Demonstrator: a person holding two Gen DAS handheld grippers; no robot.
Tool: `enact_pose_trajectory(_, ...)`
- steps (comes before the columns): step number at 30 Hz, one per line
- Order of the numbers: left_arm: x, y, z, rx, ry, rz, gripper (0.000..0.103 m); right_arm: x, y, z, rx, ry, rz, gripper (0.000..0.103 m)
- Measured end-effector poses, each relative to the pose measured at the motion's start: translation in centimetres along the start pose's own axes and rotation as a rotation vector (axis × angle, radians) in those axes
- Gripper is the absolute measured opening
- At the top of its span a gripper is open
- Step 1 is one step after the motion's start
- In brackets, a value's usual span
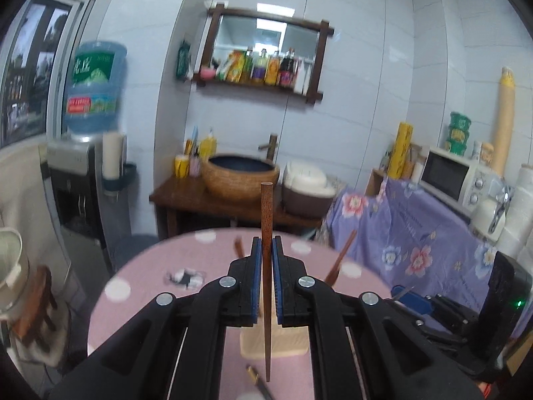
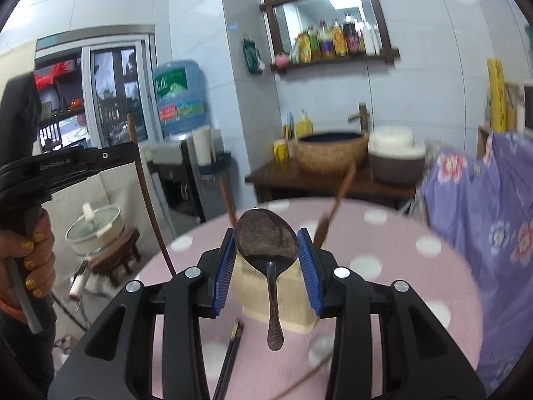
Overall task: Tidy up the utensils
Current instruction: 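Lower the metal spoon and wooden chopstick into the cream holder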
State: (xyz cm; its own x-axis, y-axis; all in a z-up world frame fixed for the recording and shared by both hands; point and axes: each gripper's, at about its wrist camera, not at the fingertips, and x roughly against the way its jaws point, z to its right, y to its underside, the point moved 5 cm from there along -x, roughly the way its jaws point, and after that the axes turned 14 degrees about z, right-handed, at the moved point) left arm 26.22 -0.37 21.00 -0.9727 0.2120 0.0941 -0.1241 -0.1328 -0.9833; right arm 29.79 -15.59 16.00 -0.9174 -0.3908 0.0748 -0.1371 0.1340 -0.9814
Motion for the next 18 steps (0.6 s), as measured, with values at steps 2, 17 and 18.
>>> enact_pose_trajectory(2,-1.2,-2.4,0.7,-0.008,-0.015,0.046,0.007,-1.4,-2.6,-0.3,0.029,0.012,0.049,0.038)
enact_pose_trajectory(17,-8.4,6.4,-0.8,0.033,-0.080,-0.048,0.007,-8.5,4.0,0.7,0.084,0.096,-0.031,0.038)
enact_pose_trajectory(18,-8.4,7.1,-0.8,0.028,-0.077,-0.060,0.007,-8.5,4.8,0.8,0.082,0.099,-0.041,0.038)
